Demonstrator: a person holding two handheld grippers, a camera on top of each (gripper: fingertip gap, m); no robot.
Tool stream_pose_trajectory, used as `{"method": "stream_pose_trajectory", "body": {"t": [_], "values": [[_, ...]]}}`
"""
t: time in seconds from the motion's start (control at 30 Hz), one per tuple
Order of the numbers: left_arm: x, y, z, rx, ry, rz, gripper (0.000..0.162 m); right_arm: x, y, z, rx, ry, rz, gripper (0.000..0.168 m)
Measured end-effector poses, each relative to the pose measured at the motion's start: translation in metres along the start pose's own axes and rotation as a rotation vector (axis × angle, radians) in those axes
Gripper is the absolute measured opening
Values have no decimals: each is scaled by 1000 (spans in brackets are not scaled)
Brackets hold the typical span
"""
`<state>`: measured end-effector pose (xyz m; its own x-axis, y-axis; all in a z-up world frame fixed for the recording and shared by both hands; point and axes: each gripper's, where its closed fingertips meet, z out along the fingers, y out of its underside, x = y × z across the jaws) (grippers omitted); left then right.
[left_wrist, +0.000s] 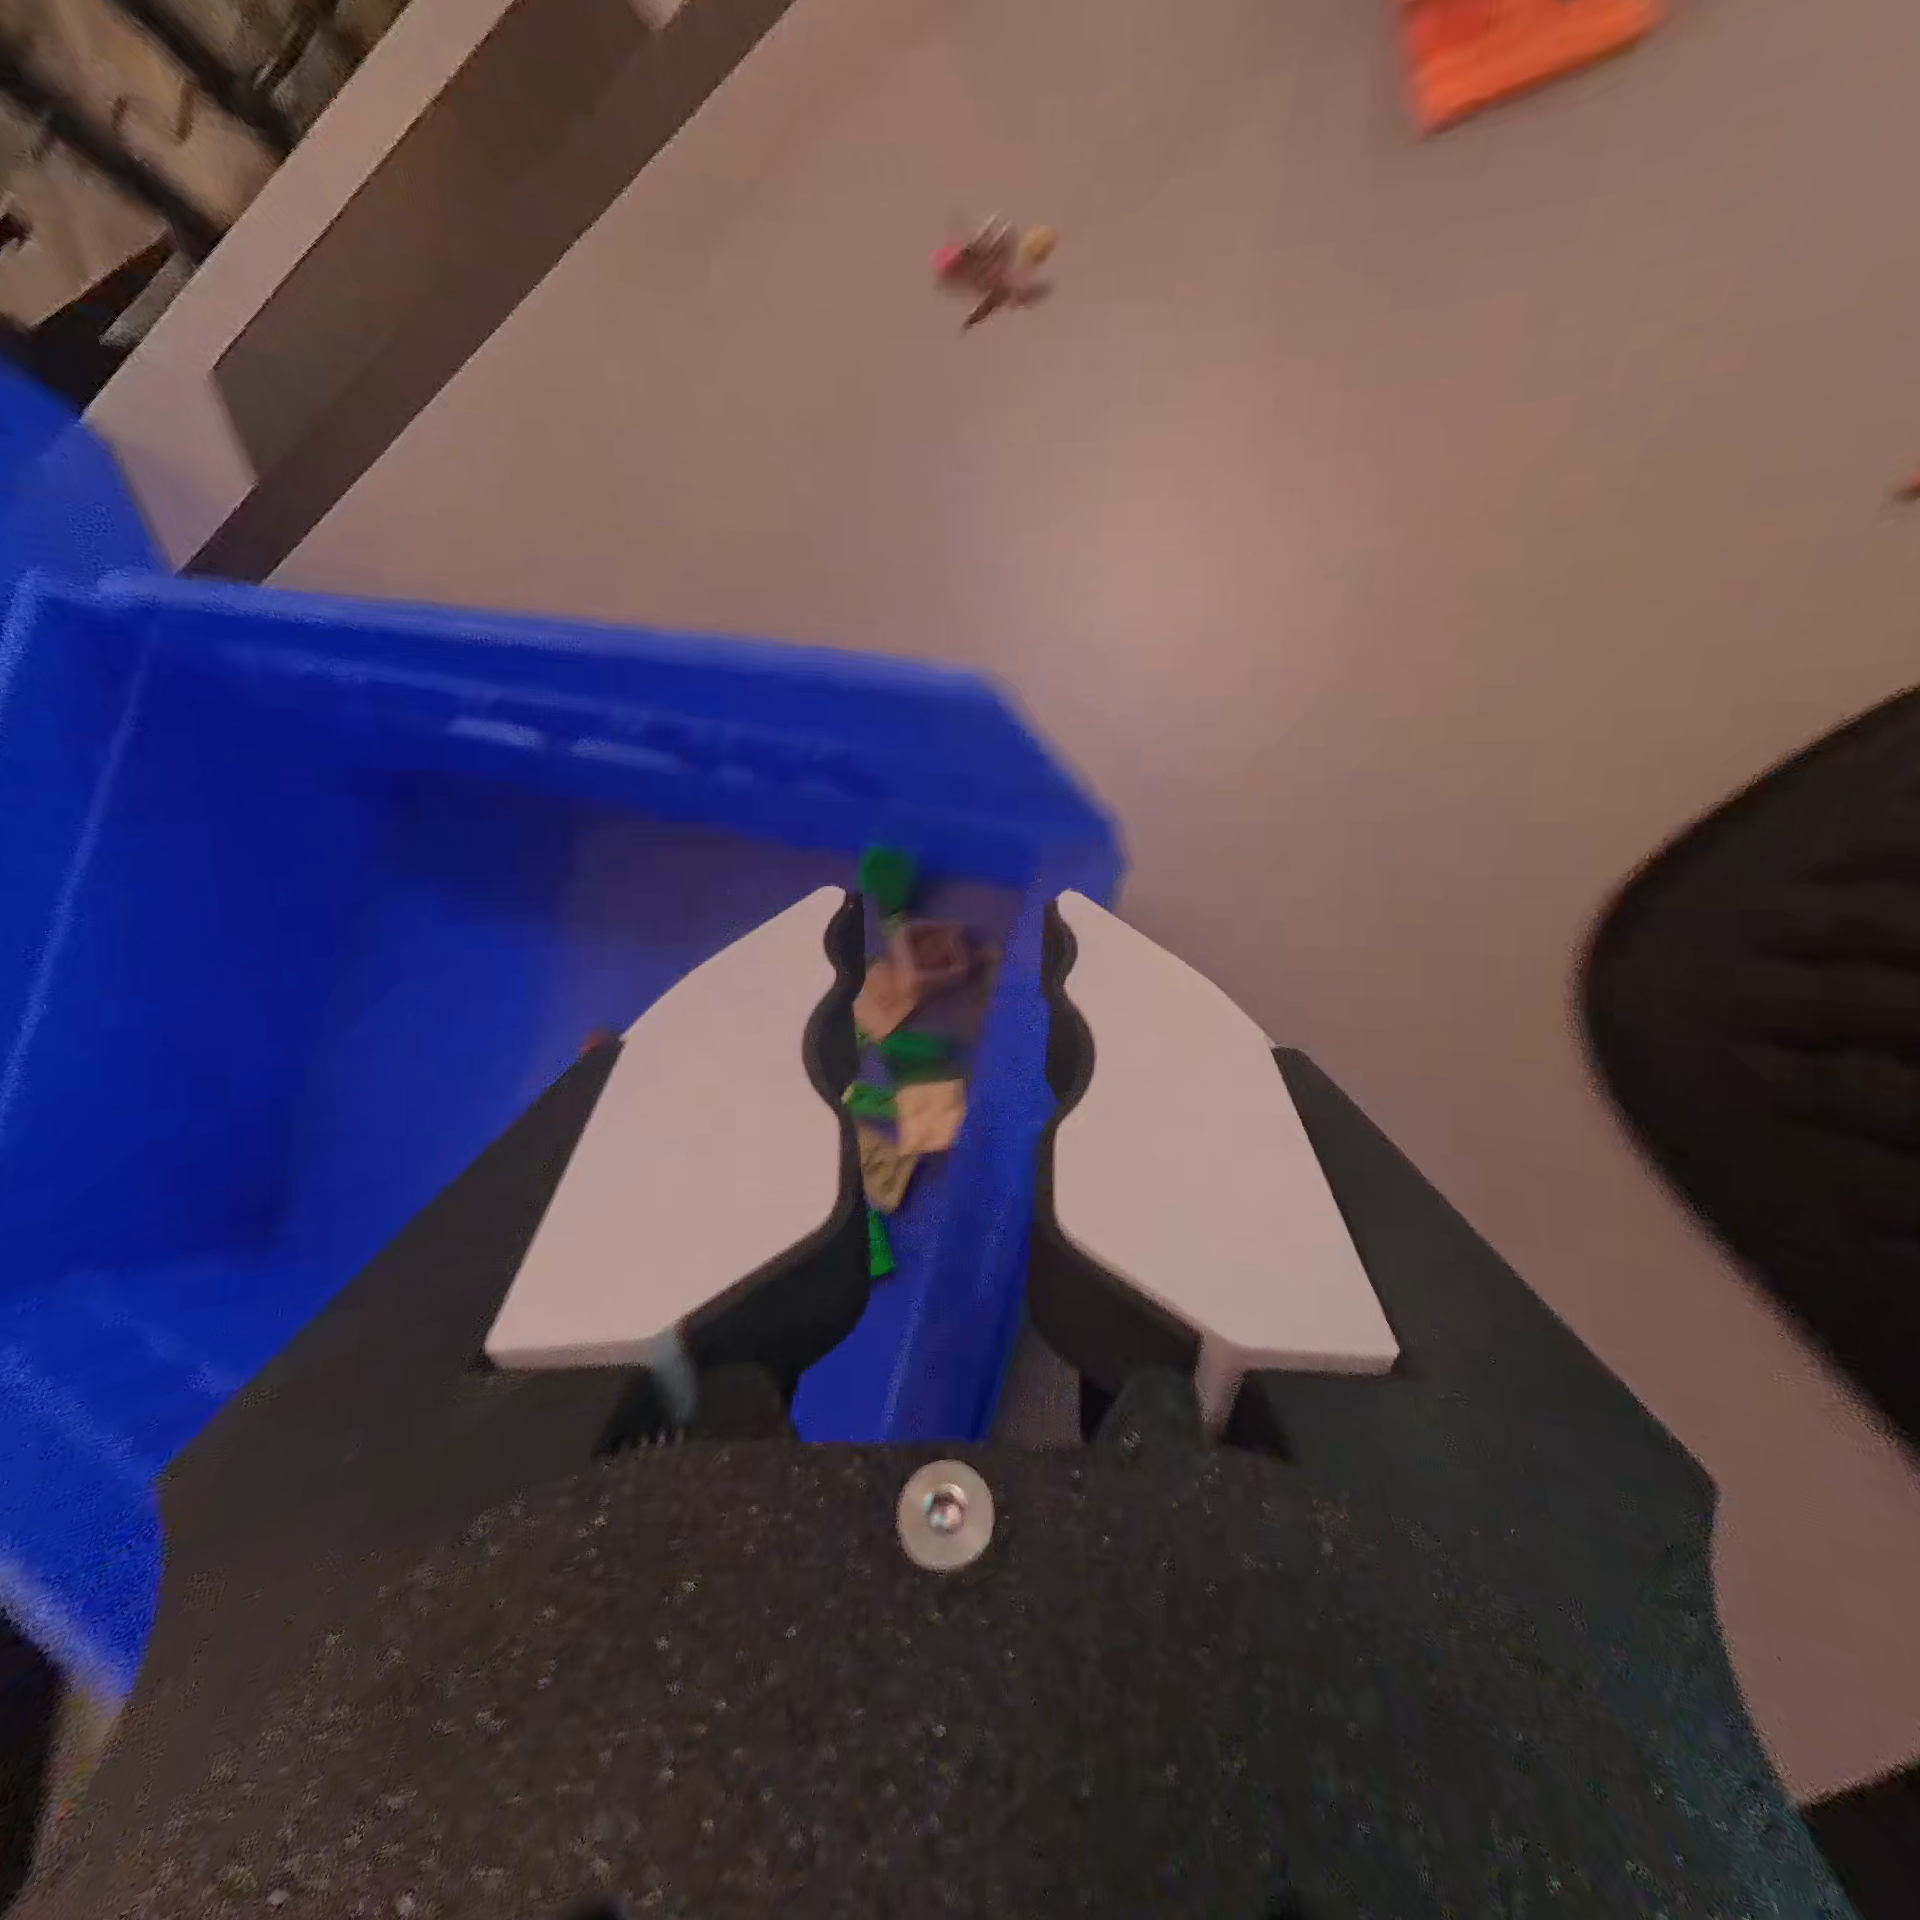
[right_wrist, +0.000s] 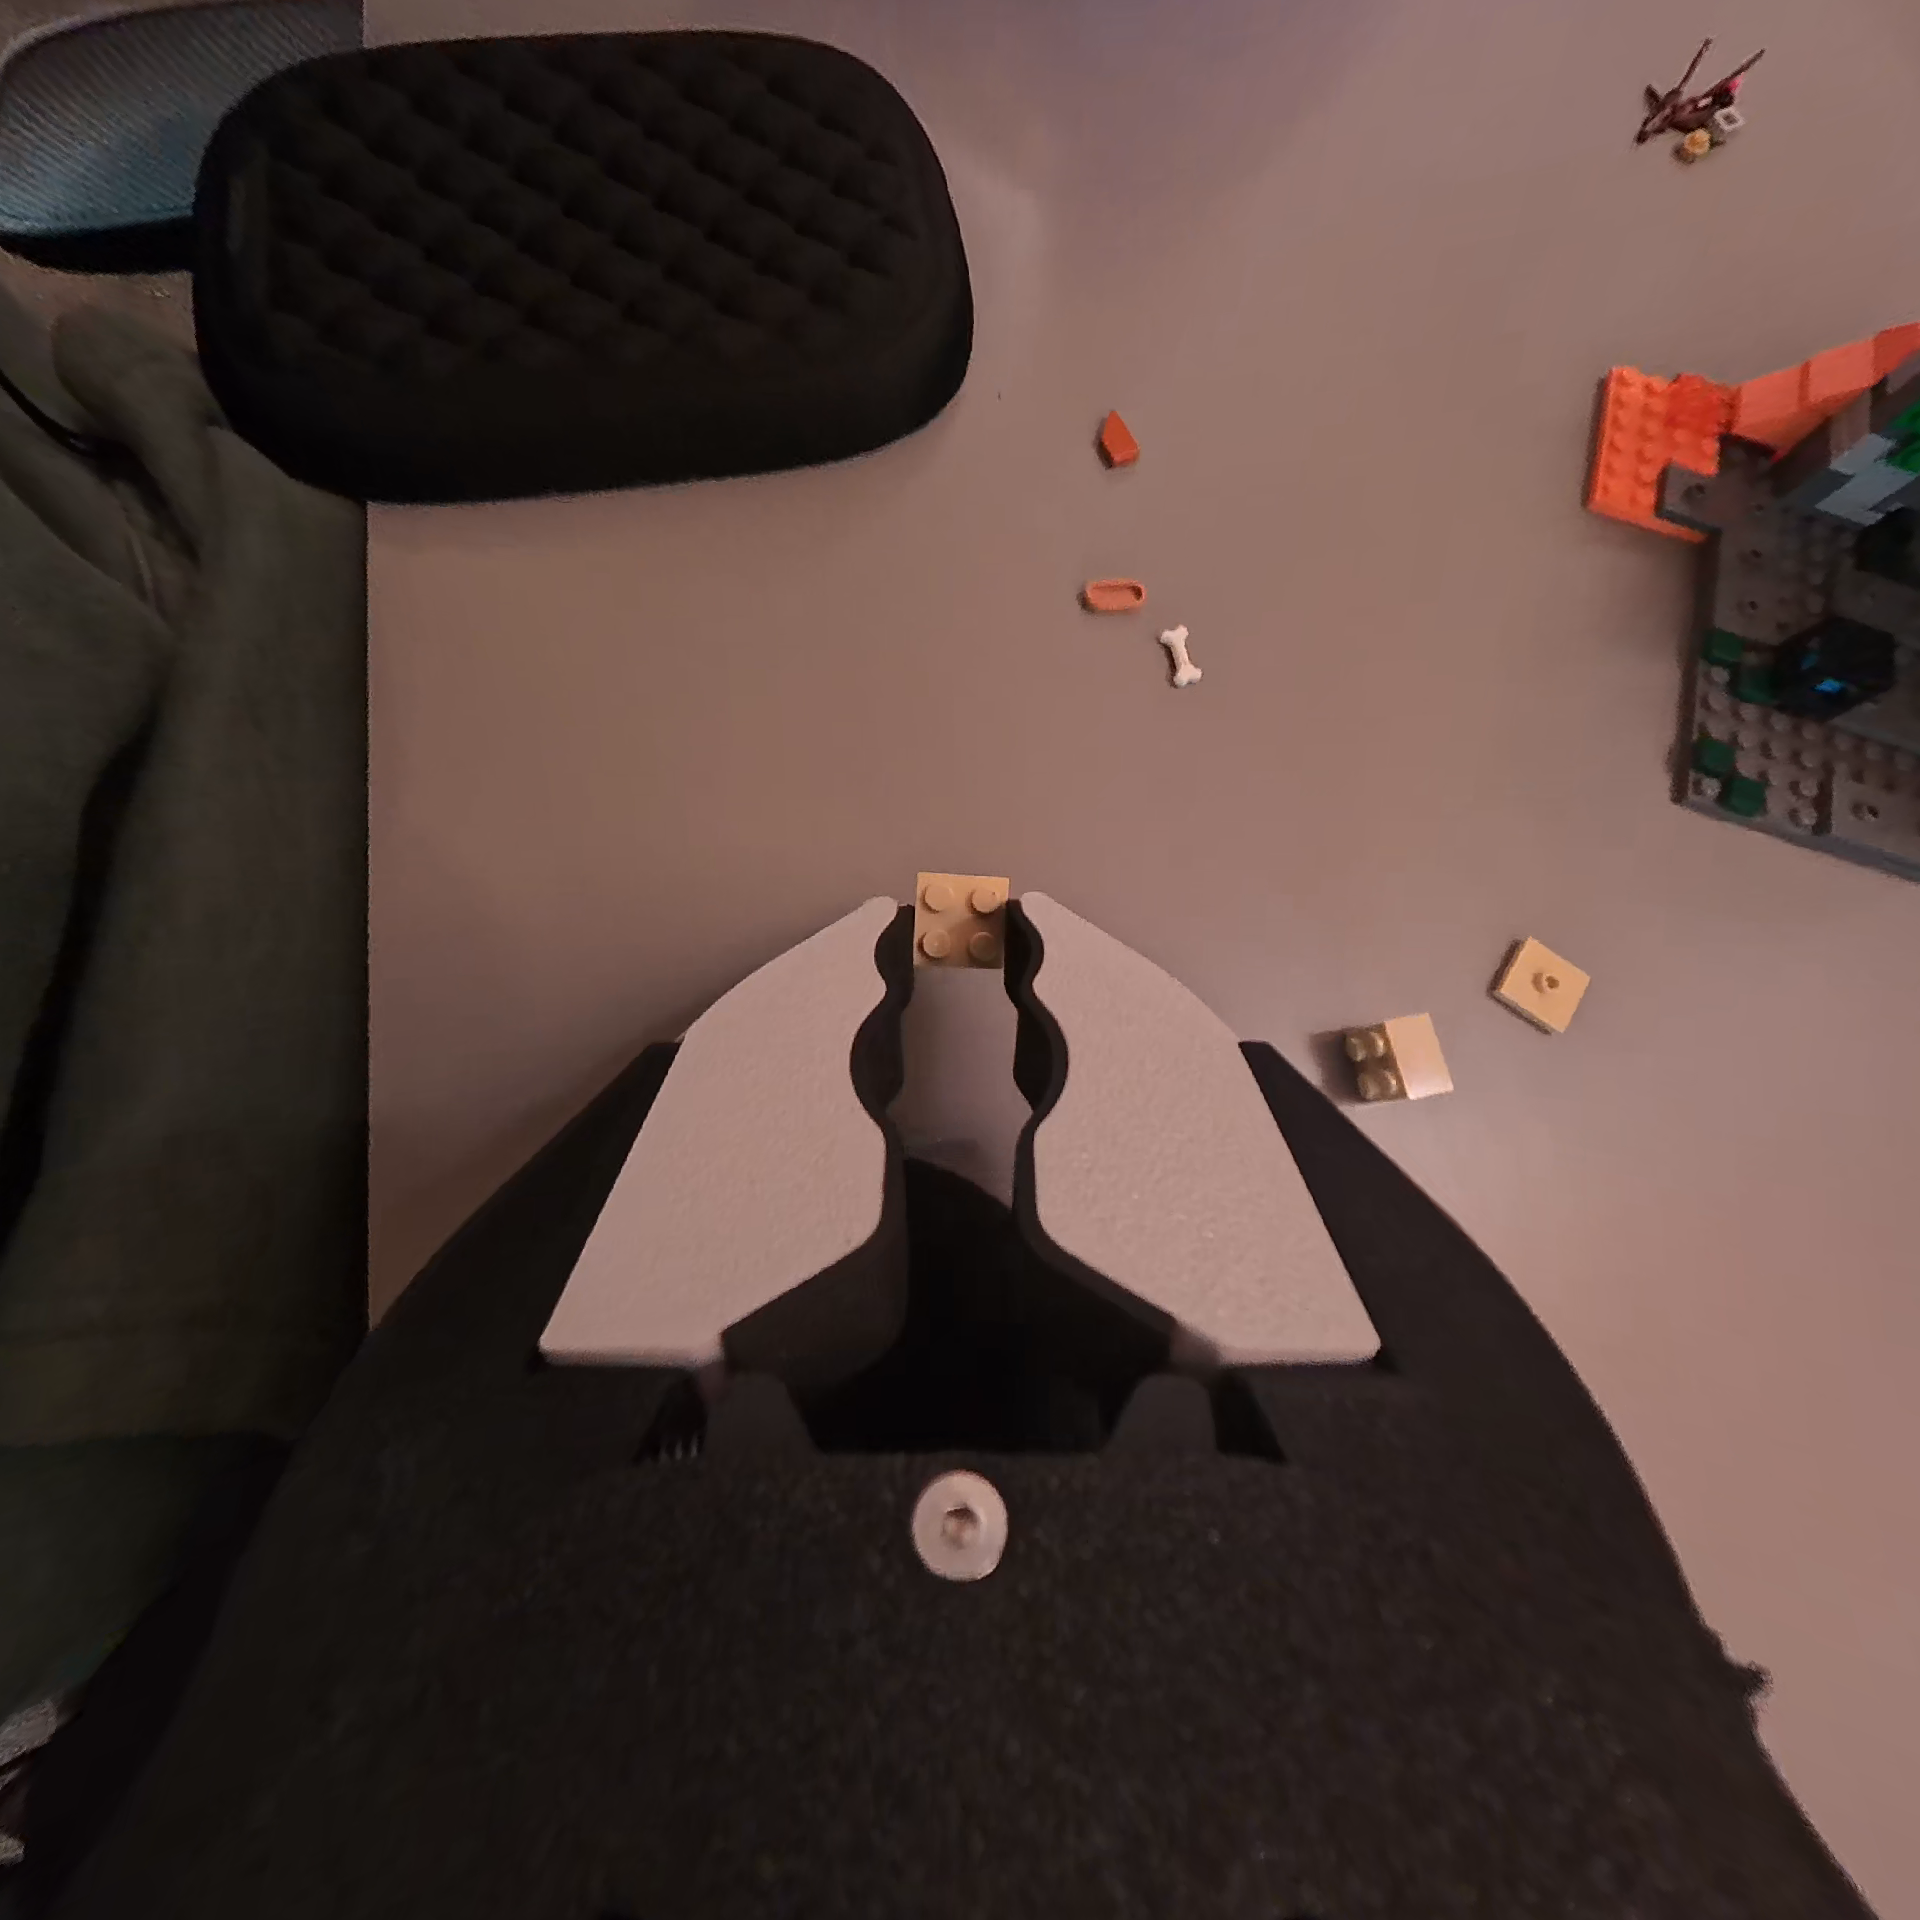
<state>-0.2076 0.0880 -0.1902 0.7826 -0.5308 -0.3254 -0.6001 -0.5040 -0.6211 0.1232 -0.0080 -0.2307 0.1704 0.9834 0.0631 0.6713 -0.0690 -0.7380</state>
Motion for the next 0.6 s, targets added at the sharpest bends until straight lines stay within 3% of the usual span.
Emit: {"method": "stream_pose_trajectory", "body": {"t": [0.13, 0.37, 0.5, 0.6], "values": [[68, -45, -18, 240, 201, 109, 27, -2, -17, 1, 82, -17, 33, 16], [193, -93, -36, 513, 447, 312, 28, -4, -55, 0, 288, -91, 196, 16], [242, -110, -43, 627, 486, 397, 28, -9, -77, -5, 407, -167, 303, 16], [258, -122, -45, 702, 428, 452, 28, -16, -90, -10, 479, -244, 377, 16]]}}
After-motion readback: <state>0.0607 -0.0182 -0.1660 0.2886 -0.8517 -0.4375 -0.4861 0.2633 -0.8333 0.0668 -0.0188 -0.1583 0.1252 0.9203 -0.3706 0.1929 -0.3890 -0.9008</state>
